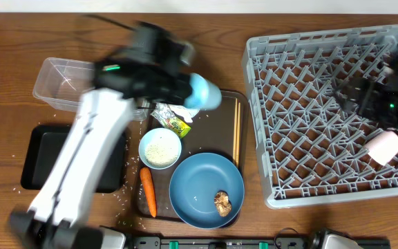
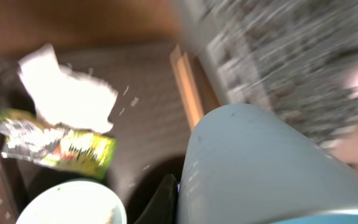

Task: Sort waste into correct bins and load items into the dishwasher rack
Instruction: 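Grasp the light-blue cup with the left gripper and lift it, then hand the light-blue cup from the left to the right gripper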

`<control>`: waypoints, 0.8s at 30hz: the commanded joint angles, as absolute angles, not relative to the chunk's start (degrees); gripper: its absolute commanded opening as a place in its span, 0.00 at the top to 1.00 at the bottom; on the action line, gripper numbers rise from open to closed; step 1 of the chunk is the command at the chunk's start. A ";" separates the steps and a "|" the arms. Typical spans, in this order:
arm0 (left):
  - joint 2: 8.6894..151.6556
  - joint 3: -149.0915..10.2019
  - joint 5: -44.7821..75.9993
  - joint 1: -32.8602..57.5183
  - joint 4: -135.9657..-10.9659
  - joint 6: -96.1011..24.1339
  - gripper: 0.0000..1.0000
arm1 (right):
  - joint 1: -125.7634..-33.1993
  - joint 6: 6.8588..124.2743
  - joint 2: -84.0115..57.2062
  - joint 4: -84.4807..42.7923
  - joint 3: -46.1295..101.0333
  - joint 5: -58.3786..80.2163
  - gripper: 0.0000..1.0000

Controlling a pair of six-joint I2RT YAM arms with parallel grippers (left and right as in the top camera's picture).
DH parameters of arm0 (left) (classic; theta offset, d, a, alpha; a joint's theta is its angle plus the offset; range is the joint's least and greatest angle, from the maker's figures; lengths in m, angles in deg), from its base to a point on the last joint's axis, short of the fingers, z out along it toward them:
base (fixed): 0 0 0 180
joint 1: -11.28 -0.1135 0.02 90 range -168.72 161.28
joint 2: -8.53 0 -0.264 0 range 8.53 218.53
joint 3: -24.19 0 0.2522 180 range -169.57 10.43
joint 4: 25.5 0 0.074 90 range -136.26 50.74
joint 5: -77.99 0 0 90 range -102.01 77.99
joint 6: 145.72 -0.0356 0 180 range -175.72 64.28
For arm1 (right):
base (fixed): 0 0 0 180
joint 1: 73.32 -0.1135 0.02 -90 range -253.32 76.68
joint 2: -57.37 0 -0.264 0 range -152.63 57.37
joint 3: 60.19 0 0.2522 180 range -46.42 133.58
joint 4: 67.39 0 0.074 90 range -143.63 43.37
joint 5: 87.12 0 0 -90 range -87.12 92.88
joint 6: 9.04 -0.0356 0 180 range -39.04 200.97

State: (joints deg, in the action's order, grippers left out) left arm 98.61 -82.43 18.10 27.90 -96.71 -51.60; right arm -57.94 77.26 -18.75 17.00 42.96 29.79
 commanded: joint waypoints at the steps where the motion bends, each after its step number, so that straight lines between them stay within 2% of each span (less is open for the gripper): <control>1: 95.16 -82.60 39.91 21.52 -97.54 -53.57 0.94 | -63.80 85.92 -18.72 13.48 42.78 52.22 0.19; 5: 93.98 -82.60 56.70 17.02 -97.96 -53.57 0.94 | -73.96 85.92 -18.72 5.37 42.78 55.67 0.20; 13: 93.98 -82.60 68.28 16.76 -97.91 -53.50 0.94 | -90.57 93.94 -18.72 -4.59 42.78 55.63 0.12; 18: 93.98 -82.60 74.01 16.76 -97.93 -51.99 0.94 | -94.44 98.05 -18.72 -6.84 42.78 55.91 0.10; 24: 93.98 -82.60 76.39 16.82 -97.93 -50.35 0.94 | -94.77 100.36 -18.72 -10.93 42.78 62.64 0.05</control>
State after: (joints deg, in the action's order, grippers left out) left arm 93.76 -82.80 72.41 16.95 -97.80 -52.04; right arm -94.40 97.37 -18.75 -9.90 42.96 57.73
